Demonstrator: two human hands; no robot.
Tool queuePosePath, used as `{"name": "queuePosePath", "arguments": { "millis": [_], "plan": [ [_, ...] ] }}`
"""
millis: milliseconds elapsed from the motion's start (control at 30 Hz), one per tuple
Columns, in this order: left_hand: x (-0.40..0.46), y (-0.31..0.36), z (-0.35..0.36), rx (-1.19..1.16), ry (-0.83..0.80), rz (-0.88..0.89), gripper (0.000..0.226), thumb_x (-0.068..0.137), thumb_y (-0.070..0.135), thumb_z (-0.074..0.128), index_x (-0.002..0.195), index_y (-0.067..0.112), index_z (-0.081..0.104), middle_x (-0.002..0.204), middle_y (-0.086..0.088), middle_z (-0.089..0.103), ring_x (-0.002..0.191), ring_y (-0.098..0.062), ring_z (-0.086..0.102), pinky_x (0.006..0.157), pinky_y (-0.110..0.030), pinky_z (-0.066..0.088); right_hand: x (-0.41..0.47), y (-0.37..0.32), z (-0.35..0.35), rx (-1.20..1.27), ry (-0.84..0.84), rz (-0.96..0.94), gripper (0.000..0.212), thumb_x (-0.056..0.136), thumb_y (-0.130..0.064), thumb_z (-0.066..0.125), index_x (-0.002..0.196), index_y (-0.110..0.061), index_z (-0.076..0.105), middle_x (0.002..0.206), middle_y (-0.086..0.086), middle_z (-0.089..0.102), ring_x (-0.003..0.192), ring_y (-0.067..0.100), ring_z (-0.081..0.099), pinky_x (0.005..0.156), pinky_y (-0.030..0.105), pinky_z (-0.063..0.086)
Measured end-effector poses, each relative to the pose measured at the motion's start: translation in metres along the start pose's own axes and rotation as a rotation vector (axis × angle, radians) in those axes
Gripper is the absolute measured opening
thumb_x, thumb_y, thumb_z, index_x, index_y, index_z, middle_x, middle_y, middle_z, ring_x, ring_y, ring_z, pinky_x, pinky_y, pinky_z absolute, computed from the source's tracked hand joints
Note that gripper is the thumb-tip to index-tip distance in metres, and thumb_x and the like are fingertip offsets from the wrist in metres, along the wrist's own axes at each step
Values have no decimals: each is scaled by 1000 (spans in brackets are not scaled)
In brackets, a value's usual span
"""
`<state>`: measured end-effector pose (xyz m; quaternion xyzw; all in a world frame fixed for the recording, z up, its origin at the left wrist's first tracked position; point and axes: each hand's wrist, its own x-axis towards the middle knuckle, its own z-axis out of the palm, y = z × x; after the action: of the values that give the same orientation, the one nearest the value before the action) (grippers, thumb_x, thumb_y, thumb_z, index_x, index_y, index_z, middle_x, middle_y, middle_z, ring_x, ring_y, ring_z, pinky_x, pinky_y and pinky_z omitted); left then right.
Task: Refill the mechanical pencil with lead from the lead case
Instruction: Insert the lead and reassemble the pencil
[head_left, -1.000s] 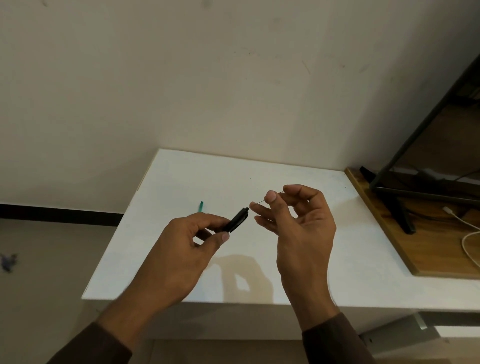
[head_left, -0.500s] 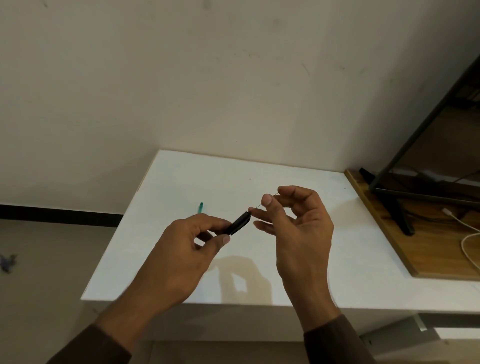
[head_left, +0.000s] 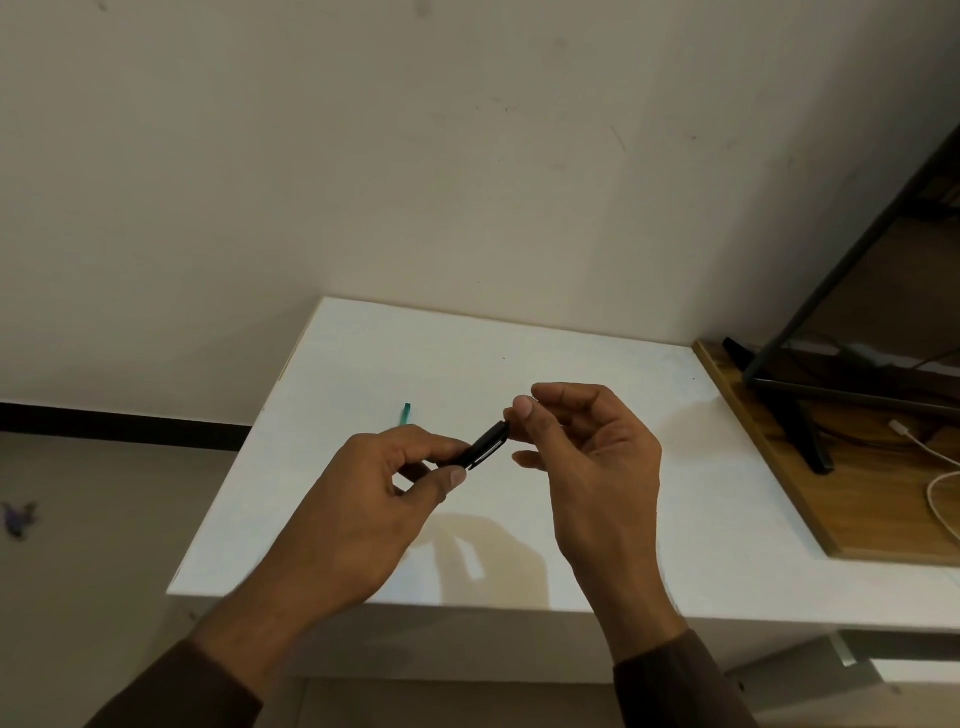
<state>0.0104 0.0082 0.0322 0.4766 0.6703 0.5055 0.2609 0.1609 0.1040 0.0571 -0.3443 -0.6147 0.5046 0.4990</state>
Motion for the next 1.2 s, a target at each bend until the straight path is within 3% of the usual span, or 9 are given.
{"name": "queuePosePath", "arguments": {
  "millis": [233, 567, 700, 900, 1000, 1100, 1200],
  "plan": [
    [1, -1, -2, -42, 5, -21, 20, 92, 25, 69, 103, 38, 79, 91, 10, 76, 85, -11, 72, 79, -40, 63, 0, 5, 0, -67, -49, -8, 5, 92, -15, 74, 92, -19, 77, 85, -4, 81, 82, 14, 78, 66, 26, 63],
    [-1, 2, -3, -39, -6, -15, 20, 92, 23, 69, 107, 32, 79, 90, 18, 75, 85, -9, 72, 72, -26, 64, 0, 8, -1, -97, -126, 42, 10, 97, -16, 69, 94, -15, 78, 87, 1, 82, 85, 17, 79, 68, 31, 64],
    [-1, 2, -3, -51, -9, -23, 20, 92, 21, 70, 103, 35, 79, 85, 22, 74, 81, -6, 73, 63, -14, 59, -1, 9, -1, -144, -130, 16, 10, 98, -16, 68, 99, -15, 77, 88, 0, 81, 84, 15, 78, 70, 31, 65],
    [0, -1, -4, -77, -6, -47, 19, 91, 24, 71, 104, 34, 80, 85, 14, 76, 79, -12, 75, 69, -29, 65, -5, 8, 0, -233, -164, -1, 12, 96, -22, 70, 105, -21, 78, 91, -4, 81, 87, 13, 77, 78, 38, 65],
    [0, -3, -3, -103, -15, -57, 19, 90, 22, 71, 99, 36, 80, 82, 11, 77, 76, -13, 76, 66, -24, 64, 1, 11, -9, -291, -166, 1, 19, 94, -30, 72, 114, -30, 73, 92, -6, 80, 88, 10, 76, 74, 31, 64],
    [-1, -6, -6, -140, -16, -83, 19, 89, 23, 73, 93, 40, 81, 80, 8, 78, 70, -16, 76, 60, -15, 59, 20, 23, -51, -497, -19, 40, 11, 97, -21, 69, 104, -27, 75, 90, -2, 79, 75, 9, 74, 65, 24, 61],
    [1, -8, -7, -136, -15, -104, 17, 88, 26, 73, 94, 41, 81, 80, 5, 78, 67, -18, 77, 60, -21, 57, 35, 42, -108, -846, 121, 211, 12, 98, -14, 67, 102, -16, 78, 97, 2, 77, 80, 12, 67, 83, 35, 59]
  ]
}}
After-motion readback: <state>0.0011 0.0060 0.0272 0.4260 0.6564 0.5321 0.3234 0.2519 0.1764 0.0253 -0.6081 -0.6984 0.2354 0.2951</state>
